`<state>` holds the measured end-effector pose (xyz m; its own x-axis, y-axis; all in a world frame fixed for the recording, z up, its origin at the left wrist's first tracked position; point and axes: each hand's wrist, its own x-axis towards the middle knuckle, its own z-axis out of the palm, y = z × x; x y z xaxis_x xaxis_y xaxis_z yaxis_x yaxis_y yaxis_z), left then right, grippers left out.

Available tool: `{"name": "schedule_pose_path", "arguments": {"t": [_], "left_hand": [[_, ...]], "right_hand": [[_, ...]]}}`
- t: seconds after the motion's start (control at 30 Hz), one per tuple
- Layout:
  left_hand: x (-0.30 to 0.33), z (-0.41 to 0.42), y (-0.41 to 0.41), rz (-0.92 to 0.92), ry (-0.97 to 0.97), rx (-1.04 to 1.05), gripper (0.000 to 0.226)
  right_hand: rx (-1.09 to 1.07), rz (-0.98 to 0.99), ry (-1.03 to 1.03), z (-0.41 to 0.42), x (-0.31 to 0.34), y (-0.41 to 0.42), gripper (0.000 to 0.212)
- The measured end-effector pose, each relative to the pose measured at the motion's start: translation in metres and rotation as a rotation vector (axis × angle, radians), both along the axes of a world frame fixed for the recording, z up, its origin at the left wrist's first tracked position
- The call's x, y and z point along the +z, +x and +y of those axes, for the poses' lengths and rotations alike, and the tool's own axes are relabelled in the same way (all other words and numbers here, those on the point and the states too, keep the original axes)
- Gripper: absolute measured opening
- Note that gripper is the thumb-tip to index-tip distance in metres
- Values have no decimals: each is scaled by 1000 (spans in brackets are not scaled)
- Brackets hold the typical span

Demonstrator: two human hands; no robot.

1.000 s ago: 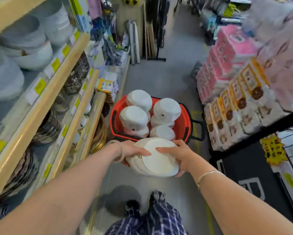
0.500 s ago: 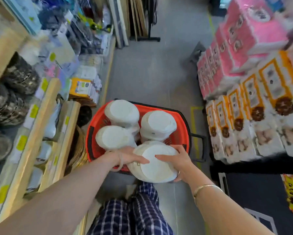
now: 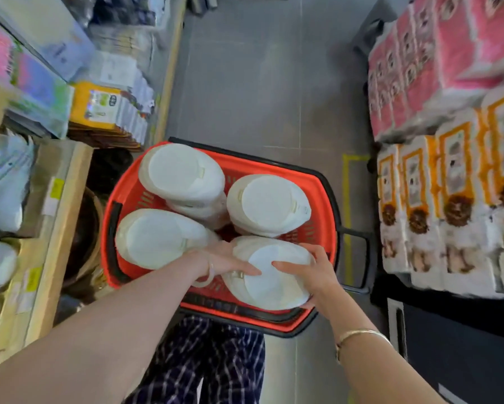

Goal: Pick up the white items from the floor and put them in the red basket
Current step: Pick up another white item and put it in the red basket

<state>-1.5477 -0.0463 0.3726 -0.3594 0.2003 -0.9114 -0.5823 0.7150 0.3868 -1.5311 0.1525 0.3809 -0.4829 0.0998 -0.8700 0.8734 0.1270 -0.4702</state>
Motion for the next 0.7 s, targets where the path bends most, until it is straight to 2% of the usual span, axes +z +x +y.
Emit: {"name": "schedule_pose_path", "arguments": {"t": [0.33, 0.4, 0.5, 0.6, 0.7], "left_hand": [[-43, 9, -16, -42, 50, 136, 95], [-43, 12, -18, -35, 66, 154, 76], [-46, 14, -18, -17, 71, 229, 26], [-45, 9, -12, -31, 47, 303, 28], [-45, 3, -12, -35, 19, 349, 58]], "right_hand": [[-17, -21, -39, 10, -50, -22, 73], [-10, -28, -31, 11, -54, -30, 79], [27, -24, 11, 5, -54, -35, 97], [56, -47, 58, -3, -57, -30, 101], [46, -52, 93, -14, -57, -21, 96]]}}
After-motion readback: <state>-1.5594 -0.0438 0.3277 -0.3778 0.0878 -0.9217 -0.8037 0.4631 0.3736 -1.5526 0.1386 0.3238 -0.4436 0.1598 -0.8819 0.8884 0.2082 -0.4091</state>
